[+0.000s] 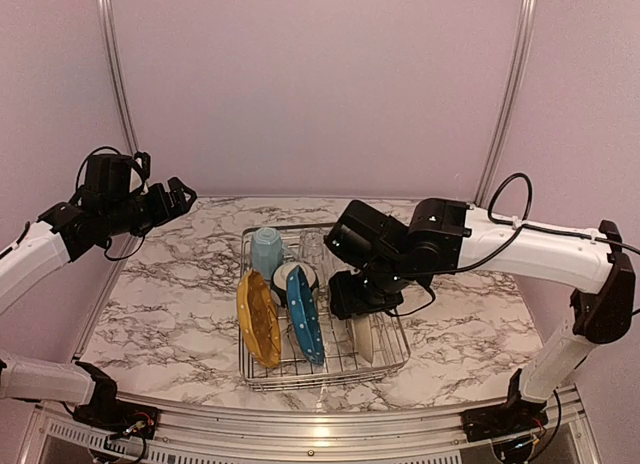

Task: Unload the mixed dishes from the dish rack
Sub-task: Grab the plate from the dish rack.

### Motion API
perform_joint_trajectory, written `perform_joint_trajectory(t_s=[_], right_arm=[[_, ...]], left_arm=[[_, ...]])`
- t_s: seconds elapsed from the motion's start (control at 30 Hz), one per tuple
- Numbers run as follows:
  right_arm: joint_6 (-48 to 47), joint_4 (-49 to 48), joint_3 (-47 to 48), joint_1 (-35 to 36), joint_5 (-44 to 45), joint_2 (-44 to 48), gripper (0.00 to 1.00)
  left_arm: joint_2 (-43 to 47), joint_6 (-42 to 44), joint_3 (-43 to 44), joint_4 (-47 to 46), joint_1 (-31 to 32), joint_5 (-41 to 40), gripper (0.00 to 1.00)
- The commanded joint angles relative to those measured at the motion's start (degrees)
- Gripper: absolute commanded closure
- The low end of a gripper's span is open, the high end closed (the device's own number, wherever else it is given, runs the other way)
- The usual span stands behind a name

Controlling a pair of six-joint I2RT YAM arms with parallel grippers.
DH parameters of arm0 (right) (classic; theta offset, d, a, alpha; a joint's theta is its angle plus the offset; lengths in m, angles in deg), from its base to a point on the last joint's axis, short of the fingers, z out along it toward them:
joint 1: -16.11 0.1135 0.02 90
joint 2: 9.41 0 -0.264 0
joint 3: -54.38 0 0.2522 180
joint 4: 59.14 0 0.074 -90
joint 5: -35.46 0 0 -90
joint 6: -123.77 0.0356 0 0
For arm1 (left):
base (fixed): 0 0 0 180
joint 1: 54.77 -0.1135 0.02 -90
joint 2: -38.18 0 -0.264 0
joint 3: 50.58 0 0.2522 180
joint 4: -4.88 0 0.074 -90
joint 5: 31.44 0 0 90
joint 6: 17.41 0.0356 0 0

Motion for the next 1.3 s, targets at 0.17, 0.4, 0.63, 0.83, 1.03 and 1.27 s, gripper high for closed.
perform_joint_trajectory(t_s=[0.17, 0.4, 0.63, 0.83, 1.03, 1.27], right_arm=[[3.4, 4.48, 4.59, 1.22, 2.07, -2.65, 0.71], [4.35, 7.18, 8.34, 1.65, 3.07, -3.33, 0.91], [5.07, 8.7, 10.68, 1.66, 4.1, -2.77, 1.0], [3.63, 5.27, 11.15, 1.26, 2.57, 0.21, 1.0], [0.06, -2.94, 4.47, -2.52, -4.11, 8.46, 1.0], [-5.33, -8.03, -1.01, -9.46, -15.54, 17.13, 1.0]], left_arm=[[1.77, 1.53, -2.39, -1.09, 0.25, -1.05, 0.01], [3.25, 1.61, -4.15, -1.76, 0.24, -2.33, 0.01], [3.32, 1.06, -5.89, -3.56, 0.24, -2.38, 0.01], [2.17, 0.88, -5.71, -4.53, 0.24, -1.73, 0.01], [2.48, 0.59, -5.85, -4.46, 0.25, -1.7, 0.01], [2.47, 0.47, -5.02, -3.9, 0.28, -2.12, 0.01]])
